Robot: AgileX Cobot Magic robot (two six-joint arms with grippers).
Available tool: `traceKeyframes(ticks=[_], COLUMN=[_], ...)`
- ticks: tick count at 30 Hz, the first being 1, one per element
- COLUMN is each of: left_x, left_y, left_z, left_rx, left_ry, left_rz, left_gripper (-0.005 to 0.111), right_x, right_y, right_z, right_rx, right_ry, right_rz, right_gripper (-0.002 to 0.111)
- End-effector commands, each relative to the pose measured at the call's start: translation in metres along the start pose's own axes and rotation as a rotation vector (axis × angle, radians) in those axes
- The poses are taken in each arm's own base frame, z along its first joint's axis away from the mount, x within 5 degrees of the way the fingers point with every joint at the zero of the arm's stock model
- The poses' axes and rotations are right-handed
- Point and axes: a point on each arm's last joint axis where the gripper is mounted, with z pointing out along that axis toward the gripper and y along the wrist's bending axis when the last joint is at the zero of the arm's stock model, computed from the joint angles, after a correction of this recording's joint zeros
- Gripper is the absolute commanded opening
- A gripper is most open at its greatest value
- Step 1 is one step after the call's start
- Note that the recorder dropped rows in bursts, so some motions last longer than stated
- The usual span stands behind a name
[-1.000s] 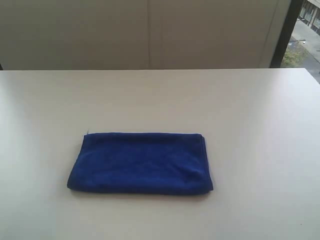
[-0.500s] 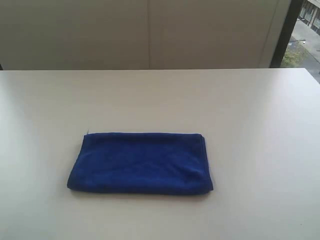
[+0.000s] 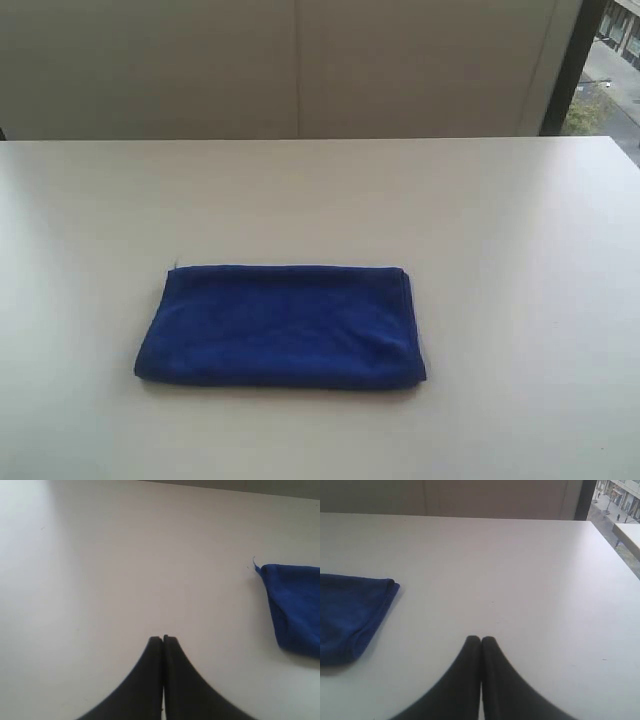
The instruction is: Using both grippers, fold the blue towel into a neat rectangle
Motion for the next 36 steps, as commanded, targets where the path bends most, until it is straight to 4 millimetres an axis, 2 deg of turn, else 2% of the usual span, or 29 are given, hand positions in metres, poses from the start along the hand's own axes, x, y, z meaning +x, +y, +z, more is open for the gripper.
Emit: traceKeyframes(ticks=[1,9,36], left_x=[0.0011,0.0011,0.0011], left_y=[0.0003,0.0003,-0.0012], left_z=[0.0002,0.0002,0.0002], left_rx=[-0.002,-0.002,0.023], left_ry=[-0.001,-0.001,0.0], left_rz=[-0.003,-0.003,0.006], left_gripper=[0.0,0.0,0.0], right_x=[0.0008,0.0008,0.0008], right_y=[0.0001,-0.0035,-0.0035], right_z=[0.0,-0.0001,-0.0001], right_rx=[-0.002,0.063,0.063], right_ry=[-0.007,-0.006,-0.006], right_rz=[-0.01,0.007,0.007], right_gripper=[0.0,0.0,0.0])
